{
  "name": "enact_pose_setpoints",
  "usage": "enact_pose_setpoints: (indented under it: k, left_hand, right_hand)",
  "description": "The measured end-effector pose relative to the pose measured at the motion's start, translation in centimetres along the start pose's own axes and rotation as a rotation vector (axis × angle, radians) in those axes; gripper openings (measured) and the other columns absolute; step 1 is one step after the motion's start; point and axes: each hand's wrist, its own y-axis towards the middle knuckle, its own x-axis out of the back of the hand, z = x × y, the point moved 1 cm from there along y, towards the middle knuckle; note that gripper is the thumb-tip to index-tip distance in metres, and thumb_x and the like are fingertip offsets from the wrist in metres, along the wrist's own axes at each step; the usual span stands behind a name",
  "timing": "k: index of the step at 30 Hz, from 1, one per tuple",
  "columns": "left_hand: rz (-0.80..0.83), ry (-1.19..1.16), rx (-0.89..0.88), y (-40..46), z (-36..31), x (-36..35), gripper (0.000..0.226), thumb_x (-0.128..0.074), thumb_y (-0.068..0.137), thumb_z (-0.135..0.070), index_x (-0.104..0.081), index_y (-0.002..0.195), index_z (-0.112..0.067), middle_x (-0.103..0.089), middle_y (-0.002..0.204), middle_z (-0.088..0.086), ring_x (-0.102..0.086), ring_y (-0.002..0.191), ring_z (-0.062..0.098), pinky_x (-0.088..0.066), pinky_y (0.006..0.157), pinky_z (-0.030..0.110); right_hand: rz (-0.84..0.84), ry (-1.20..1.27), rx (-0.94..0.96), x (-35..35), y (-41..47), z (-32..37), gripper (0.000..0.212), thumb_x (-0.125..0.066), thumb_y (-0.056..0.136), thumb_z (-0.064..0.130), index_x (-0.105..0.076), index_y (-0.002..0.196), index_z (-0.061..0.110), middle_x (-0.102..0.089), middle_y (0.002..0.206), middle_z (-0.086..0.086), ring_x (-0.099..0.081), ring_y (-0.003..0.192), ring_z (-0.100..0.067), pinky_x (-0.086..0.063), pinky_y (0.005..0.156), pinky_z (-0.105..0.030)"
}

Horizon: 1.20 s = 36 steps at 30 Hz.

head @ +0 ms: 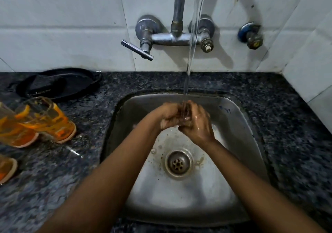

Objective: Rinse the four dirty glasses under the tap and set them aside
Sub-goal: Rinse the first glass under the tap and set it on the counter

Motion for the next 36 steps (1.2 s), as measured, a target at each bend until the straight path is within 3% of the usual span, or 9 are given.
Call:
enact_pose_setpoints:
  k: [5,9,13,17,19,23,26,30,36]
  left_hand:
    - [-0.598,0.501,-0.36,-0.7,3.0,-2.7,0.025,-0.036,0.098,-0.024,-0.055,0.087,-0.013,-0.062,0.093,0.009,-0.056,0.085,0.02,-0.046,0.077,0.034]
    - [-0.656,0.706,-0.478,-0.2,3.8,-1.4,0.043,-0.047,0.093,-0.038,-0.059,0.064,-0.008,-0.062,0.065,0.008,-0.057,0.061,0.021,-0.044,0.057,0.031]
    - [-0.428,0.376,-0.429,0.1,4.5,0.4,0.046,-0.052,0.092,-0.036,-0.057,0.056,-0.008,-0.057,0.043,-0.002,-0.051,0.04,0.01,-0.045,0.045,0.025]
    - [-0.321,0.057,-0.48,-0.3,4.3,0.5,0.045,-0.047,0.093,-0.038,-0.048,0.057,-0.011,-0.043,0.036,-0.008,-0.037,0.033,0.004,-0.035,0.038,0.014]
    - [-0.378,0.101,-0.476,0.2,4.4,0.0,0.047,-0.05,0.092,-0.04,-0.046,0.053,-0.013,-0.042,0.04,-0.005,-0.038,0.035,0.005,-0.036,0.042,0.017]
    - [-0.627,0.452,-0.314,1.2,4.7,-1.8,0.038,-0.062,0.083,-0.044,-0.066,0.063,-0.012,-0.065,0.063,0.005,-0.059,0.062,0.019,-0.049,0.062,0.031]
    - [-0.638,0.244,-0.407,1.0,4.2,-1.1,0.033,-0.071,0.078,-0.029,-0.057,0.054,-0.011,-0.053,0.047,-0.002,-0.047,0.046,0.013,-0.044,0.051,0.03]
    - [-0.4,-0.136,-0.428,0.4,3.8,0.6,0.03,-0.073,0.077,-0.023,-0.051,0.061,-0.01,-0.043,0.051,0.001,-0.038,0.047,0.013,-0.036,0.048,0.025]
    - [-0.712,0.319,-0.327,1.2,2.7,-1.3,0.038,-0.074,0.074,-0.034,-0.051,0.05,-0.016,-0.06,0.061,0.01,-0.055,0.063,0.023,-0.051,0.067,0.037]
  right_hand:
    - [0.034,-0.33,-0.113,0.1,-0.4,3.0,0.044,-0.059,0.084,0.034,-0.041,0.121,0.018,-0.053,0.12,-0.007,-0.052,0.113,-0.025,-0.037,0.094,-0.039]
    - [0.179,-0.303,-0.078,0.0,-1.6,3.3,0.066,-0.068,0.075,0.038,-0.036,0.128,0.015,-0.06,0.108,-0.005,-0.06,0.1,-0.023,-0.048,0.082,-0.034]
    - [0.582,0.546,-0.412,1.3,-2.9,1.5,0.1,-0.084,0.059,0.018,-0.025,0.139,0.028,-0.06,0.12,-0.006,-0.062,0.101,-0.022,-0.055,0.083,-0.041]
    - [0.719,1.368,-0.654,2.9,-4.4,1.6,0.053,-0.071,0.065,0.005,-0.055,0.115,0.016,-0.068,0.097,-0.018,-0.069,0.079,-0.033,-0.059,0.068,-0.044]
    - [0.605,1.116,-0.668,2.3,-4.2,1.8,0.054,-0.072,0.065,0.002,-0.052,0.114,0.015,-0.065,0.097,-0.016,-0.068,0.08,-0.031,-0.057,0.063,-0.039]
    - [0.296,-0.274,-0.327,1.1,-3.8,3.6,0.074,-0.073,0.071,0.025,-0.031,0.131,0.014,-0.058,0.11,-0.011,-0.063,0.092,-0.029,-0.046,0.067,-0.031]
    - [0.335,0.078,-0.353,1.2,-3.8,3.4,0.091,-0.078,0.066,0.027,-0.025,0.14,0.017,-0.063,0.105,-0.008,-0.063,0.086,-0.026,-0.051,0.071,-0.034]
    - [0.565,1.083,-0.706,3.1,-3.8,2.5,0.038,-0.063,0.079,0.0,-0.055,0.116,0.004,-0.067,0.087,-0.016,-0.065,0.068,-0.023,-0.057,0.067,-0.036]
    - [0.243,-0.277,-0.405,1.3,-3.6,4.4,0.072,-0.078,0.066,0.027,-0.038,0.123,0.01,-0.06,0.109,-0.011,-0.063,0.096,-0.031,-0.044,0.068,-0.03]
